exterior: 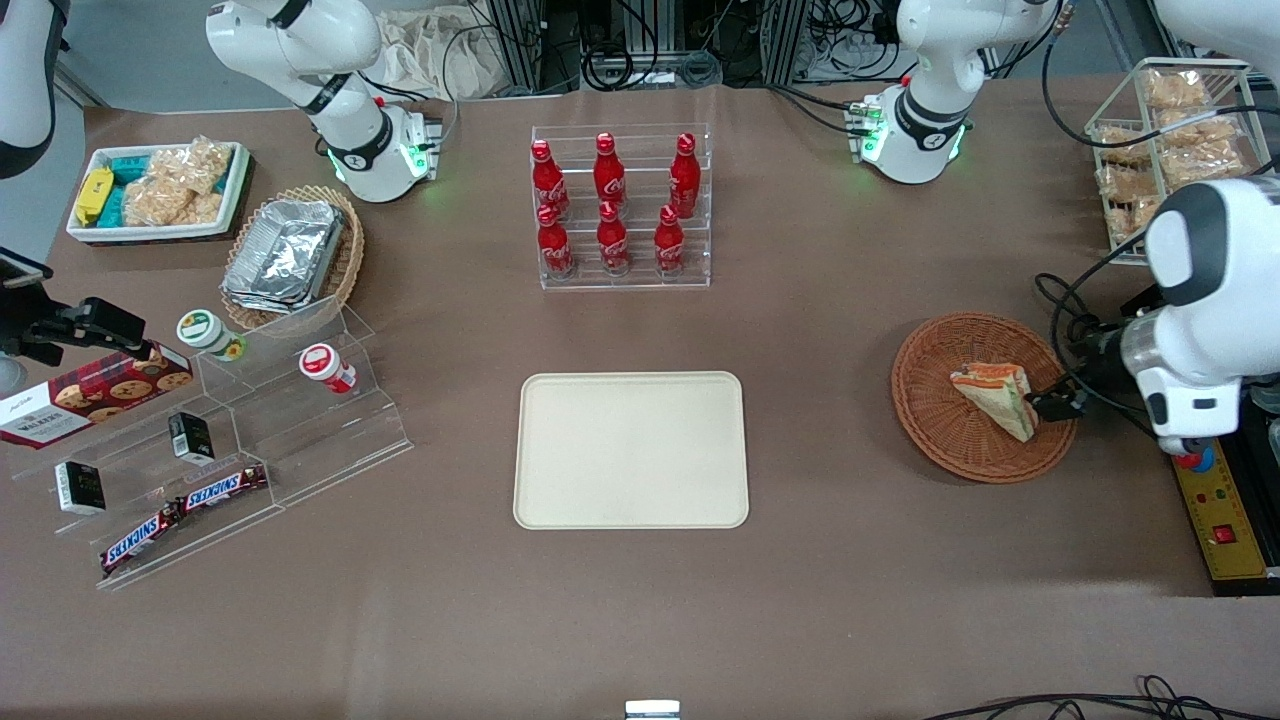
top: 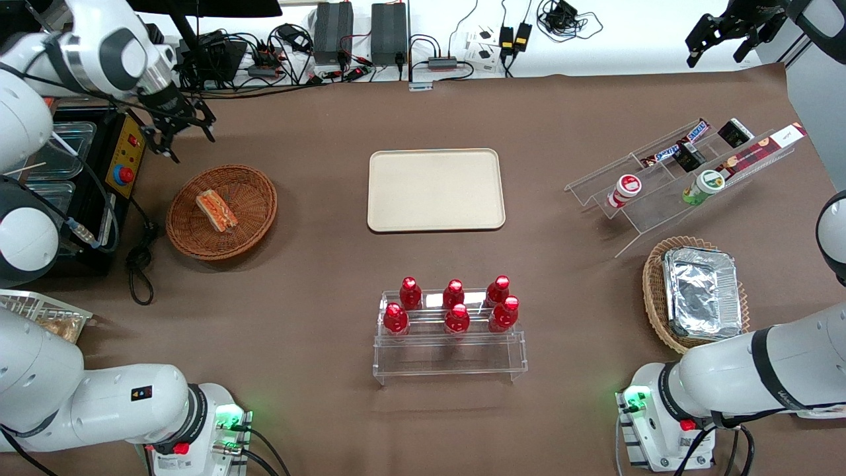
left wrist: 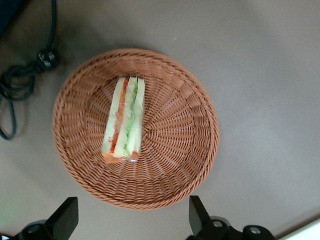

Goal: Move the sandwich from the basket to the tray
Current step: 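Move the left gripper down over the wrapped sandwich in the wicker basket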

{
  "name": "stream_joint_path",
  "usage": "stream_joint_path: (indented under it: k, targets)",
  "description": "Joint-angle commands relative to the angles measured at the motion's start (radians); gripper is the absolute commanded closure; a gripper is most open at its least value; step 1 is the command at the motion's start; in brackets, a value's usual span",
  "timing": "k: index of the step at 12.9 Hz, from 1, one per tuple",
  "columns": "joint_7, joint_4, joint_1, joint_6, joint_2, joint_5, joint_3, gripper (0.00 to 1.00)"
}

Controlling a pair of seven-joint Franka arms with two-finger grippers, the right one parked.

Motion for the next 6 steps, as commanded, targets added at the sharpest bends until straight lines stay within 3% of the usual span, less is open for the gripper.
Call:
stream_joint_path:
  k: [1, 4, 6]
  targets:
    - [-0.086, -0.152, -0.007, 0.143, -0.04, 0.009, 0.002, 0.01]
    - [-0.086, -0.311, -0.001, 0.346, -0.047, 0.01, 0.008, 0.01]
    - [-0.088, -0.335, 0.004, 0.357, -0.047, 0.01, 0.01, 0.01]
